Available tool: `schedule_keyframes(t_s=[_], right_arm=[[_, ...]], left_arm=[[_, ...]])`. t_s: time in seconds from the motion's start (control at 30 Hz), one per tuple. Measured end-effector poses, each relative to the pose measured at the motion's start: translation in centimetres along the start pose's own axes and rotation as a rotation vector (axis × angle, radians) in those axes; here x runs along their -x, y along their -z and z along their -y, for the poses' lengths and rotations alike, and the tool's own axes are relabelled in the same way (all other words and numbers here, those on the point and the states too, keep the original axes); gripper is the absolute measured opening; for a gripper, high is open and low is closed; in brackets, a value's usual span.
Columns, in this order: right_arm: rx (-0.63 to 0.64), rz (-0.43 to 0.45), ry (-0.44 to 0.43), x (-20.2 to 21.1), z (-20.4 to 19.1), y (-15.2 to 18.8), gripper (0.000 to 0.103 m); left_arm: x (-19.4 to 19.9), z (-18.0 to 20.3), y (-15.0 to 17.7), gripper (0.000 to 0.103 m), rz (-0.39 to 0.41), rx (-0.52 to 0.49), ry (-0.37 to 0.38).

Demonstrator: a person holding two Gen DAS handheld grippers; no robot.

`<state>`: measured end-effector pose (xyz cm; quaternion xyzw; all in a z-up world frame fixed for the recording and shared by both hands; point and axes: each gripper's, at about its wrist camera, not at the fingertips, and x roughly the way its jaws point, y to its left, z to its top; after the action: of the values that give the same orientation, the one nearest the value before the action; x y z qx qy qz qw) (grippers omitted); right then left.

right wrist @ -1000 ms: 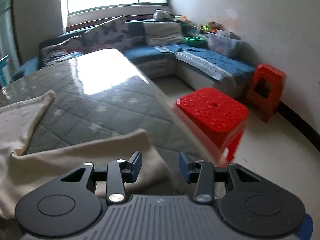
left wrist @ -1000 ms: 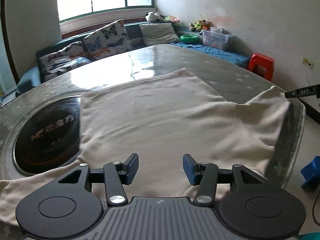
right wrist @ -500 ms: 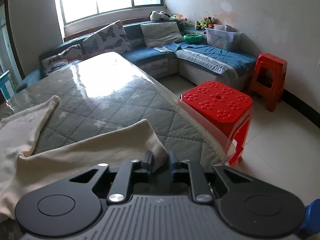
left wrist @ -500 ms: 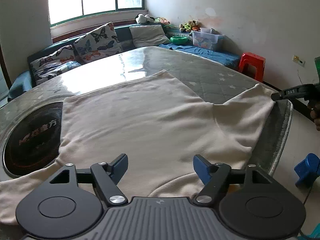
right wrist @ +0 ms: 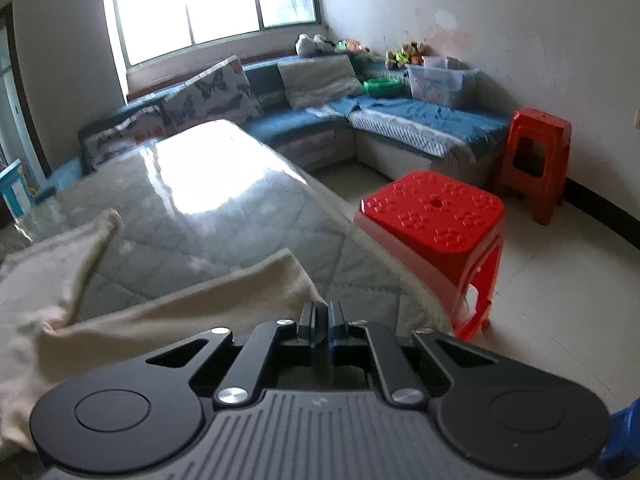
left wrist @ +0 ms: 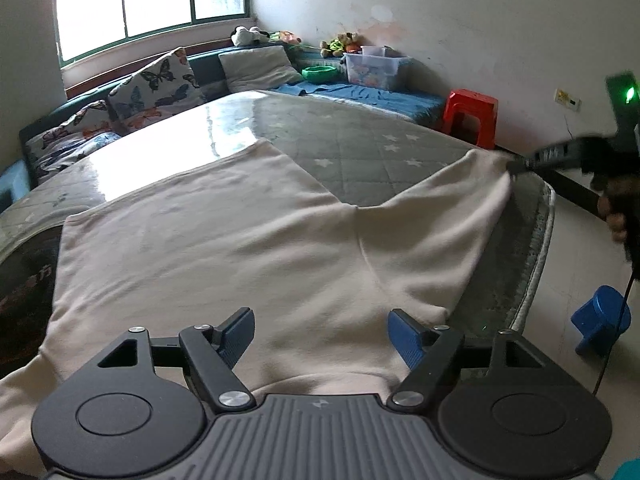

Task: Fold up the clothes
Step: 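Lift the sleeve with the right gripper and fold it across the body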

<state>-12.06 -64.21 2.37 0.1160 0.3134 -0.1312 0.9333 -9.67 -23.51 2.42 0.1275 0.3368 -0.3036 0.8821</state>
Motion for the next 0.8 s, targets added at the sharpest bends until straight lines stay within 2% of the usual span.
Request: schedule_keyframes(t_s=[0.3,0.43,0.8], right_arm=[[0.059,0.126,-0.148,5.3,-3.5,-3.5,0.004],[0.104,0.177,-0.239,7.7,-6.3,-4.9,0.004],[0.302,0.117,-0.476,8.6,-17.9,-3.6,0.004]], left_arm=[[0.2,-0.5,0.3,0.077,0.014,0.01,-0.001],[1.6,-2.1,0.5,0.078,0.04,0.038,-0.033],[4.7,-6.5,3.2,0.079,0.066,0.142,-0.128]])
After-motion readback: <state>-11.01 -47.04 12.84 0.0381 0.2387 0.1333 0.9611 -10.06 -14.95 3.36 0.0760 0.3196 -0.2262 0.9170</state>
